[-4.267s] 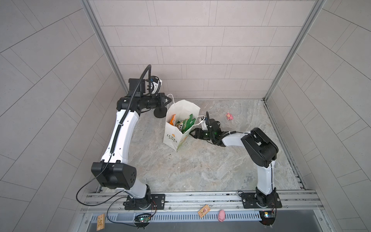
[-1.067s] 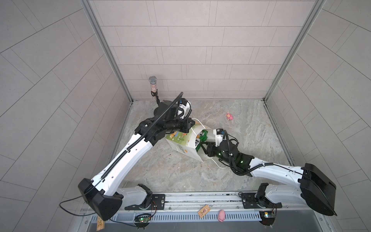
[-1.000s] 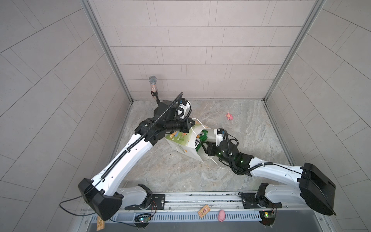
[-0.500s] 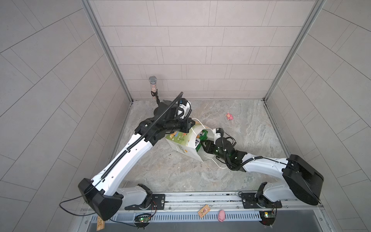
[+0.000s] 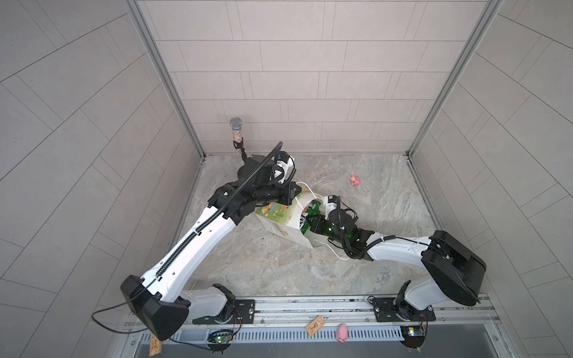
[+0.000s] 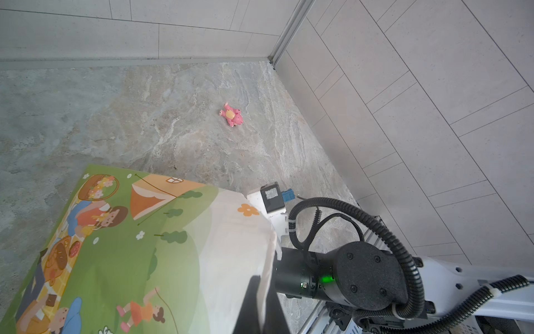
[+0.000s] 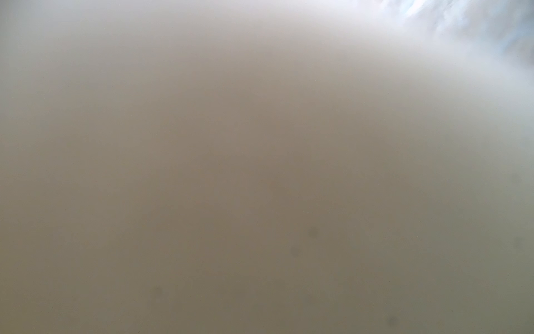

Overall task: Take the snacks out of the paper bag
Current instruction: Pick up the snack from the paper bag.

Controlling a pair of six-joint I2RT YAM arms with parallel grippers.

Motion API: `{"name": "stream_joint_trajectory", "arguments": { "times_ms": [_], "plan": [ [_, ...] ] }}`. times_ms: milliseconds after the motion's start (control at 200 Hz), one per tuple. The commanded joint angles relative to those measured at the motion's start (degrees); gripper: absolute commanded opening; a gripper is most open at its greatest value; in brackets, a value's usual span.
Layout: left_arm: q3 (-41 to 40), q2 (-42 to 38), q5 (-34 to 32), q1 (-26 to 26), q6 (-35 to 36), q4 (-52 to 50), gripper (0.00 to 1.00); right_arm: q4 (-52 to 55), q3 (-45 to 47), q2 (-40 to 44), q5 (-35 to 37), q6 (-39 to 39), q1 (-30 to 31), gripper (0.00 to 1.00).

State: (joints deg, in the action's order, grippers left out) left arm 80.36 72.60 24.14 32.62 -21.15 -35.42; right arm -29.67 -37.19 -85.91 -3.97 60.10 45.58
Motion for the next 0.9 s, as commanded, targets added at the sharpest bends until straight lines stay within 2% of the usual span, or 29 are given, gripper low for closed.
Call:
{"name": "stream_joint_trajectory", "arguments": {
  "times_ms": [0,275,896],
  "plan": [
    [0.8,-1.4,-0.3,-0.1,-0.2,1.2,0.0,2.0,-1.4,2.0,-1.4,-1.2,0.2,0.0],
    [-0.2,-2.3,-3.0,-0.1,-0.3,2.3,0.0,15.3,-2.8,12.5,-0.2,-8.4,-0.5,0.0],
    [-3.0,-3.3,-4.5,0.0,-1.3,4.4,0.0,28.4,-5.1,26.4,-8.8,-9.1,-9.0,0.0]
  ]
}}
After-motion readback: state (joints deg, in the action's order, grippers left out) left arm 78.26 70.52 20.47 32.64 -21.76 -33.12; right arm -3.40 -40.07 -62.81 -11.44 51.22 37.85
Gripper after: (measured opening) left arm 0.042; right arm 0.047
